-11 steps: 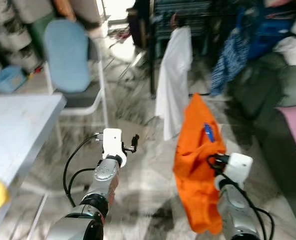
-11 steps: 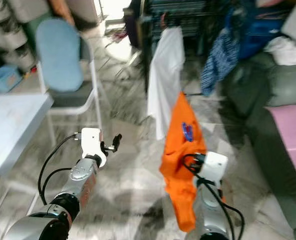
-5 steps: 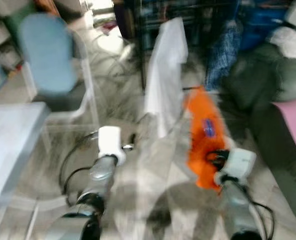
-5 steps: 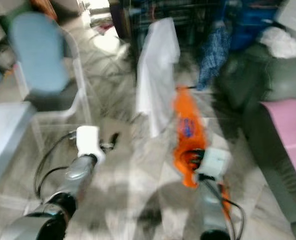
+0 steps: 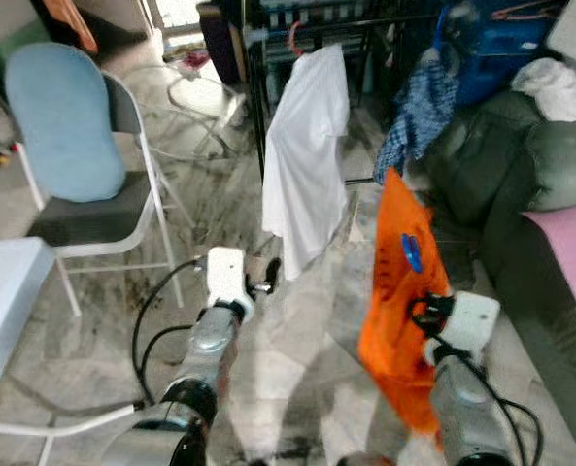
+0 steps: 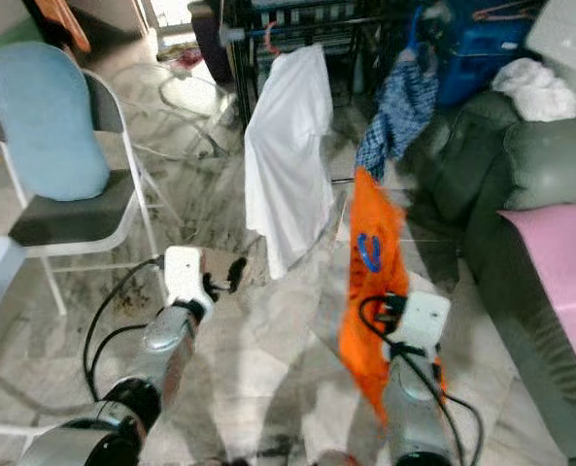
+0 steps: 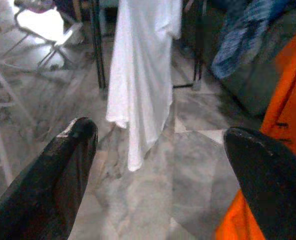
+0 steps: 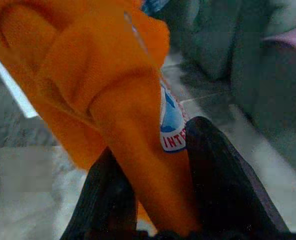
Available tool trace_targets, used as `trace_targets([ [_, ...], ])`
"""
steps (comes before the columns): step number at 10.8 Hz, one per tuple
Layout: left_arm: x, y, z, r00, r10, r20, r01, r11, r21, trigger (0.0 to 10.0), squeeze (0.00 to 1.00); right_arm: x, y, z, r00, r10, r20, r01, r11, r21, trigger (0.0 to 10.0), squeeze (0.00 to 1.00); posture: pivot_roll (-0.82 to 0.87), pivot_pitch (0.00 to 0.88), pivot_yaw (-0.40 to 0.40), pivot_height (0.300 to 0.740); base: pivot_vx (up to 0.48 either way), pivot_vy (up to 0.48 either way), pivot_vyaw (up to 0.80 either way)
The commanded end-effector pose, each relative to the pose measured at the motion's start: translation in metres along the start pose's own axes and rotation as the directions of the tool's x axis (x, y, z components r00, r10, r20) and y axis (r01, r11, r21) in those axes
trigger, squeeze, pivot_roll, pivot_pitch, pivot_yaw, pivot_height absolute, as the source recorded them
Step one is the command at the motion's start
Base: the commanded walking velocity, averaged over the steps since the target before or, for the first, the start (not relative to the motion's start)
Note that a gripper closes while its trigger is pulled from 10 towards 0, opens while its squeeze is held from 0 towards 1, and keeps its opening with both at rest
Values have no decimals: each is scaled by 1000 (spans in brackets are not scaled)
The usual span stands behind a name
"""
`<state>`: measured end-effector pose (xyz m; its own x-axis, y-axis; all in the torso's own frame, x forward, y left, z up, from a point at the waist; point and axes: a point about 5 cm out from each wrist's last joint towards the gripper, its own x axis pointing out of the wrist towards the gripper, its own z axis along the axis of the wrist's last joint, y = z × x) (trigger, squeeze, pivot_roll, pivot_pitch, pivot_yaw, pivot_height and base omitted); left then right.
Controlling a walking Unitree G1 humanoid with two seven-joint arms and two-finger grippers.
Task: Hang hanger
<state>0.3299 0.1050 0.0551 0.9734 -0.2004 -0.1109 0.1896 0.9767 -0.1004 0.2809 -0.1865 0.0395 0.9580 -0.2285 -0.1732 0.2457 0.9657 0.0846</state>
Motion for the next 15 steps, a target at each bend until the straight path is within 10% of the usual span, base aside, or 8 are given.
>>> trace_targets([
  [1,0,1,2,1000,13,12,-13,1000,7,10000,0,4,2,9,999,23,31,-22,1000,-4,10000,0,-177,184,94,740,454,0,0],
  [8,-1,11,-2,991,131,-23,-130,990,46,10000,0,4,4,6,997,70,13,-70,997,-25,10000,0,-190,139,58,740,363,0,0],
  [15,-49,88,-20,891,453,38,-452,873,182,10000,0,19,21,9,987,161,-6,-161,987,-18,10000,0,26,135,-13,740,0,0,0],
])
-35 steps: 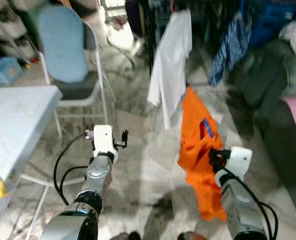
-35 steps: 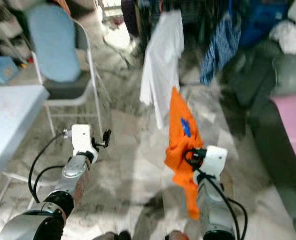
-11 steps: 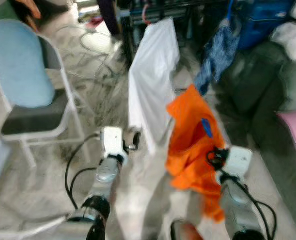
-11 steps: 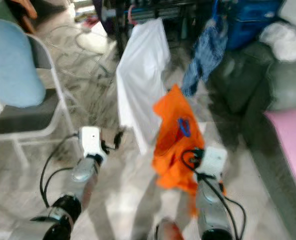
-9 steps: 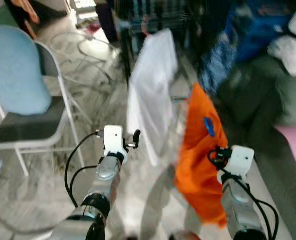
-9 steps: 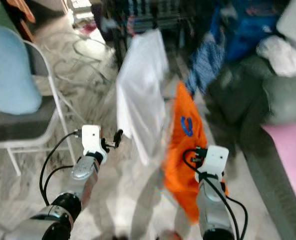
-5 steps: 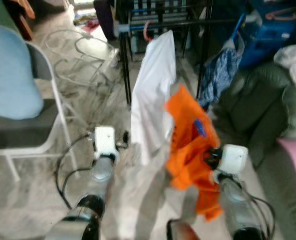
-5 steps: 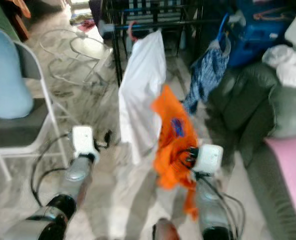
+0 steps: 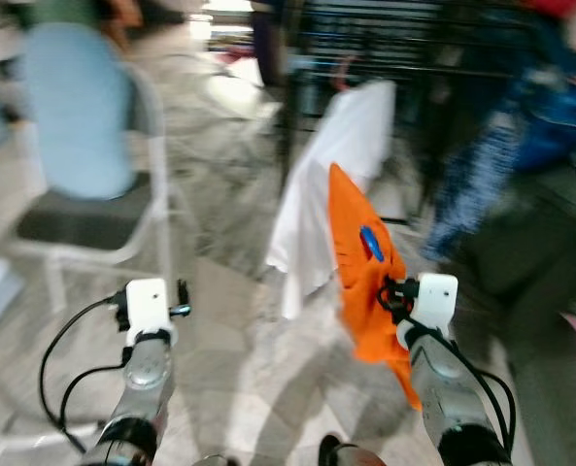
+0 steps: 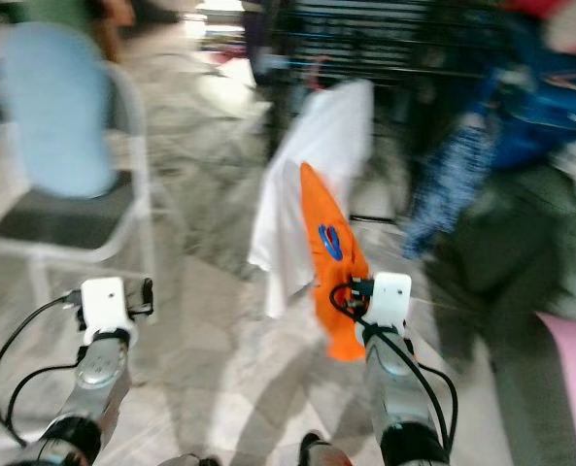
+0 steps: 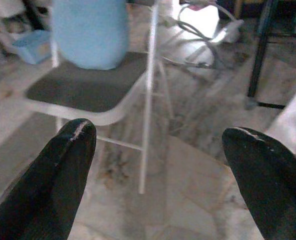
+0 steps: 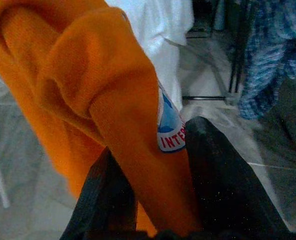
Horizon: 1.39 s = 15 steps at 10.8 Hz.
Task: Hang hanger
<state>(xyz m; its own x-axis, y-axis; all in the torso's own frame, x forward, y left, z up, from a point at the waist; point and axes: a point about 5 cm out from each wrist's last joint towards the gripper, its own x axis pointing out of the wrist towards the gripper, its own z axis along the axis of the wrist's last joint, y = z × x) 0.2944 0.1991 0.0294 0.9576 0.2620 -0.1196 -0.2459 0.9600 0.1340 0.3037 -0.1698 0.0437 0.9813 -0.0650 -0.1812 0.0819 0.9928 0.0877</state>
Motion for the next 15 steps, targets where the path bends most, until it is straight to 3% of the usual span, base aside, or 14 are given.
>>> trace_targets([
  [1,-1,4,3,1000,-9,25,9,1000,10,10000,0,-1,-1,4,999,-41,27,40,998,43,10000,0,30,136,-8,740,0,0,0],
  [3,3,-3,11,993,-99,60,96,994,58,10000,0,2,6,6,998,-48,46,47,998,28,10000,0,38,128,-12,740,0,0,0],
  [4,6,-7,15,996,-80,48,80,997,1,10000,0,1,0,1,996,-81,25,79,995,66,10000,0,31,137,-2,740,0,0,0],
  [7,13,-19,29,986,-147,84,149,989,-13,10000,0,-8,-29,7,961,-261,89,262,965,5,10000,0,-21,135,-2,740,0,0,0],
  [12,11,-28,25,981,-186,62,189,982,-32,10000,0,-3,-35,20,940,-312,136,311,950,25,10000,0,-65,140,26,740,251,0,0],
  [15,15,-37,30,974,-218,55,221,974,-54,10000,0,-12,-48,18,926,-346,154,347,938,19,10000,0,-82,128,45,740,391,0,0],
])
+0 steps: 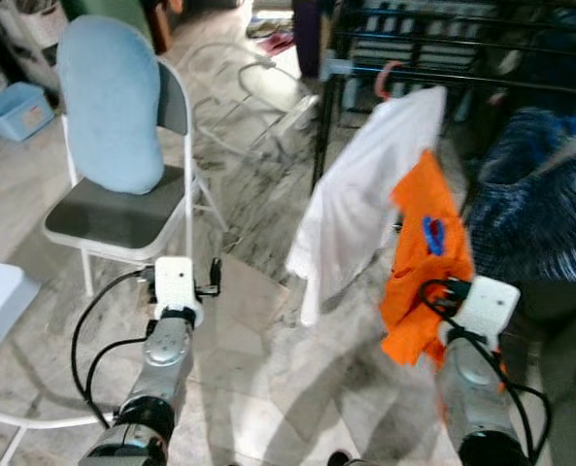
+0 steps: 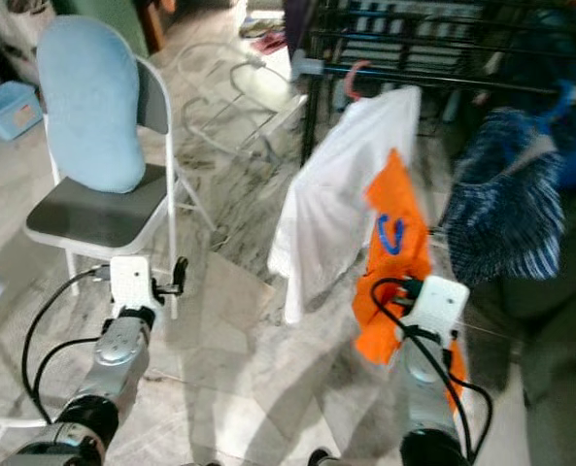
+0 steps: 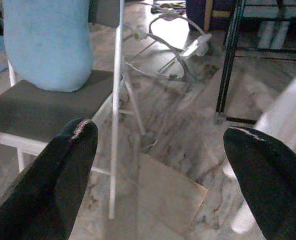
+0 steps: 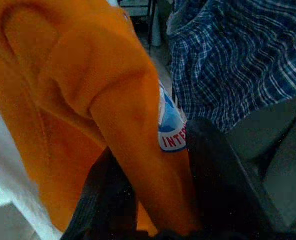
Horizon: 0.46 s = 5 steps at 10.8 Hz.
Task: Hang hanger
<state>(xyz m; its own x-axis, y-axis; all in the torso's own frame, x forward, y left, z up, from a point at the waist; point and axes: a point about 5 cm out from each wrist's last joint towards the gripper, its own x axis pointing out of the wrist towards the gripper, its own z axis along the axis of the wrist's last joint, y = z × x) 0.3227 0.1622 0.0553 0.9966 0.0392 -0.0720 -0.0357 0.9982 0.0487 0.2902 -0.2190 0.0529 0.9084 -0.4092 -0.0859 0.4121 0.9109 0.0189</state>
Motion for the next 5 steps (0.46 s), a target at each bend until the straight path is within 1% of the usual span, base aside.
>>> trace_targets([
  [1,1,2,-1,1000,-1,-15,1,1000,1,10000,0,-1,-3,2,1000,-21,22,21,1000,13,10000,0,-78,128,44,740,416,0,0],
  [3,0,2,-2,1000,-6,-16,6,1000,1,10000,0,1,-2,6,999,-27,26,26,999,39,10000,0,-83,130,47,740,443,0,0],
  [5,0,2,-2,1000,-6,-16,6,1000,1,10000,0,1,-2,6,999,-27,26,26,999,39,10000,0,-83,130,47,740,454,0,0],
])
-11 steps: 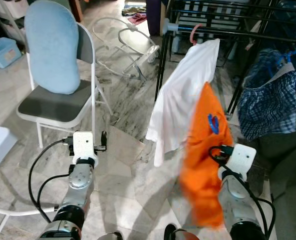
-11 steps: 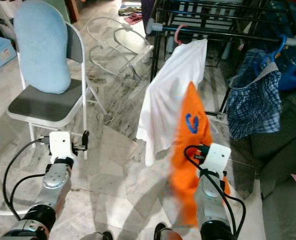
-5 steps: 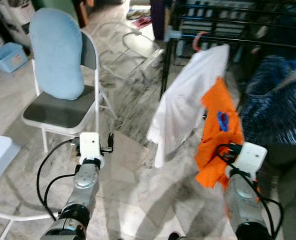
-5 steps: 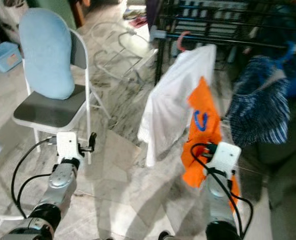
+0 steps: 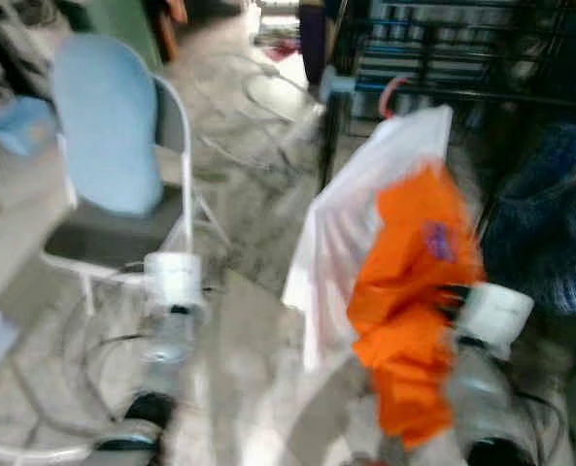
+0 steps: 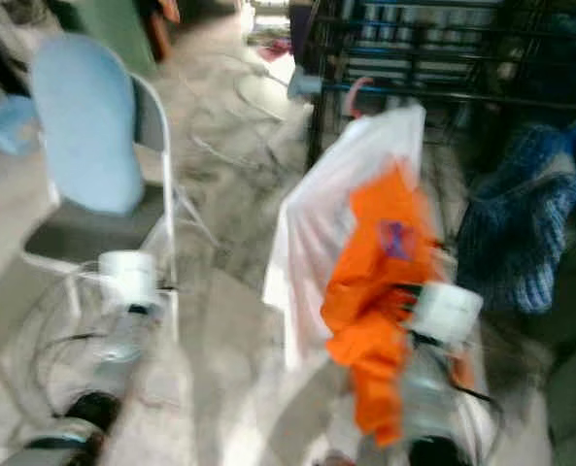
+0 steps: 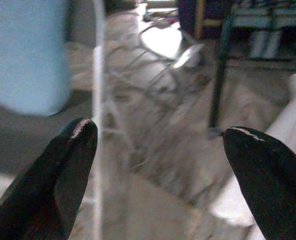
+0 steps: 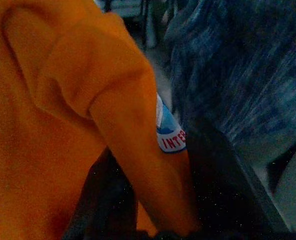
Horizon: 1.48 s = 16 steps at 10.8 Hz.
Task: Hang hanger
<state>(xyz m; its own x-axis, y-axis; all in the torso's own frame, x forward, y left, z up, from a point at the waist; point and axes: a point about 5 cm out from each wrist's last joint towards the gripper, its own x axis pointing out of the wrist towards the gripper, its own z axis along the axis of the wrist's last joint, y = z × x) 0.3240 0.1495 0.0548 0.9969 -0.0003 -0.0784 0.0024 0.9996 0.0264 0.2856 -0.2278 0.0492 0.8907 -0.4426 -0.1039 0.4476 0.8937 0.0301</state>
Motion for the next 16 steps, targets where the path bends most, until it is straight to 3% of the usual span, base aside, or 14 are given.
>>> trace_targets([
  [1,-1,15,-2,999,34,-10,-34,999,20,10000,0,1,8,9,999,11,44,-12,1000,24,10000,0,-83,130,47,740,454,0,0],
  [9,-1,15,-2,999,34,-10,-34,999,20,10000,0,1,8,9,999,11,44,-12,1000,24,10000,0,-83,130,47,740,454,0,0],
  [10,-2,-3,-3,998,-67,-18,68,997,42,10000,0,-3,25,17,999,36,-12,-31,958,285,10000,0,-106,160,89,740,0,0,0],
  [11,-3,-10,-5,994,-111,-22,112,993,48,10000,0,-5,34,20,997,69,-36,-49,916,397,10000,0,-107,166,87,740,0,0,0],
  [13,-8,-12,-10,990,-138,-32,139,989,39,10000,0,-7,45,24,994,103,-42,-71,878,474,10000,0,-99,190,85,740,0,0,0],
  [16,-9,-14,-10,986,-162,-32,163,986,37,10000,0,-11,55,35,982,186,-19,-155,869,469,10000,0,-97,197,90,740,0,0,0],
])
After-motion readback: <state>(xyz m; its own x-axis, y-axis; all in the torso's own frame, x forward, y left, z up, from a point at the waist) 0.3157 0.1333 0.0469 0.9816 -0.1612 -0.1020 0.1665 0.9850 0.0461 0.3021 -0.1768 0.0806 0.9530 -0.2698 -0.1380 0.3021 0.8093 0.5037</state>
